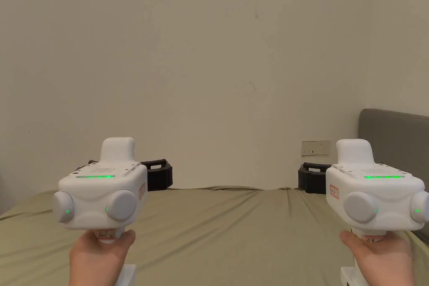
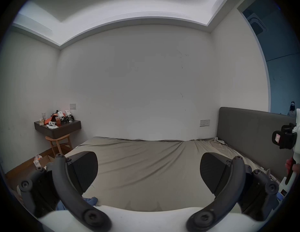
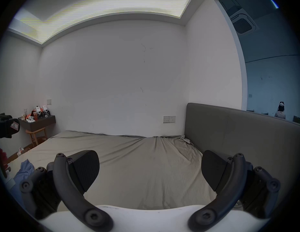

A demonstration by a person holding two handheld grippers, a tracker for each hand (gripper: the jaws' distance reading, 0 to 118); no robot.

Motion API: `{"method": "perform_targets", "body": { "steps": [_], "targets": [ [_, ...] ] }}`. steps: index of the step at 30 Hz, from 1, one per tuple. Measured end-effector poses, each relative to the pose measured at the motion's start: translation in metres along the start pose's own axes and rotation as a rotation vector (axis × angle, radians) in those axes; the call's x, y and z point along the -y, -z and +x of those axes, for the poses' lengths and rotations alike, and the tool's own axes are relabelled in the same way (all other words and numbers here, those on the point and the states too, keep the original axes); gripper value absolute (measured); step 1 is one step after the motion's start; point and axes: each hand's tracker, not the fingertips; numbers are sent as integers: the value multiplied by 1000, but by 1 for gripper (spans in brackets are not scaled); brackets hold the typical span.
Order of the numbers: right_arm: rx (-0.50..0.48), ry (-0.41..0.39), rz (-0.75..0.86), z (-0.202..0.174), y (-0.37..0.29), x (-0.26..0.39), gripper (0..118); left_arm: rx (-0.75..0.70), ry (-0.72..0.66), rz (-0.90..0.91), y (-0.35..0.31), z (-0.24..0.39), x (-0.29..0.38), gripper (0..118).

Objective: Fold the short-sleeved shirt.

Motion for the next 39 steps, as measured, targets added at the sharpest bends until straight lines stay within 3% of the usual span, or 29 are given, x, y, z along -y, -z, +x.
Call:
{"method": "perform_targets", "body": {
  "steps": [25,32,39],
  "targets": [
    [-2,-15,-15,-5,0,6,118,6,-24,-17,1,-9,1,118],
    [-1,-66,-1,-11,-4,4,118,-6,-11,-19,0,-12,3,118],
    [-2,-43,6,-9,-6,1,118,-8,-19,-15,-1,-12,2,118]
  ]
}}
